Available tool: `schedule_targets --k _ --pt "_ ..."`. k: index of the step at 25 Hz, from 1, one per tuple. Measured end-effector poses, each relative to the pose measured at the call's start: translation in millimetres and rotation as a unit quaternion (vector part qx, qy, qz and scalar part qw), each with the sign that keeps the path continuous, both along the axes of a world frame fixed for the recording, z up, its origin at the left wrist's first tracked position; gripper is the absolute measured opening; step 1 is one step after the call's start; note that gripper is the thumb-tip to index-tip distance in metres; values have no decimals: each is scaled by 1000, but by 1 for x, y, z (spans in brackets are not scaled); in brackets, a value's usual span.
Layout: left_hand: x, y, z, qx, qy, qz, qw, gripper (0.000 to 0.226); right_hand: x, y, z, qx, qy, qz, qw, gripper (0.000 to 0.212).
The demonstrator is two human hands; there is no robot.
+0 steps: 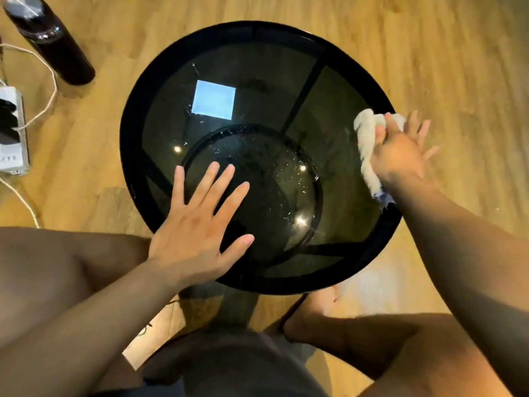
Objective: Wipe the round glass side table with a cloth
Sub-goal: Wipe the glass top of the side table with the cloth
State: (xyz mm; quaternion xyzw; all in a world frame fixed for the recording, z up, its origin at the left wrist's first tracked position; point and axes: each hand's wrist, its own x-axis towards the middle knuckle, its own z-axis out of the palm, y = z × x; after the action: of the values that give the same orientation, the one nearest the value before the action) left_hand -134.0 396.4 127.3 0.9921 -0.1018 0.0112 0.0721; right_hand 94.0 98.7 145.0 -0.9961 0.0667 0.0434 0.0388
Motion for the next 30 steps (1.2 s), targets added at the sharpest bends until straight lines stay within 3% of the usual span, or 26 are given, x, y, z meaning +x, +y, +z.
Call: schedule_targets --k 5,9,13,18,22,25,30 --pt "0 1 3 -25 -5 -9 1000 74 -5 6 -1 41 -142 39 988 44" --pt "1 -1 6 -27 7 -9 1000 73 -49 16 -4 36 -103 71 991 50" --pt "0 1 8 -40 10 5 999 72 -150 56 1 93 -102 150 979 44" --pt "-2 3 16 -109 -28 42 993 70 -260 114 -3 129 -81 364 919 41" --pt "8 31 15 -69 -59 60 994 69 -234 102 -4 130 -66 482 864 37" --pt "13 36 10 -45 -29 61 997 70 -172 73 -3 137 -92 388 907 29" --pt "16 35 0 -48 -28 57 997 70 -36 13 1 51 -140 193 970 33"
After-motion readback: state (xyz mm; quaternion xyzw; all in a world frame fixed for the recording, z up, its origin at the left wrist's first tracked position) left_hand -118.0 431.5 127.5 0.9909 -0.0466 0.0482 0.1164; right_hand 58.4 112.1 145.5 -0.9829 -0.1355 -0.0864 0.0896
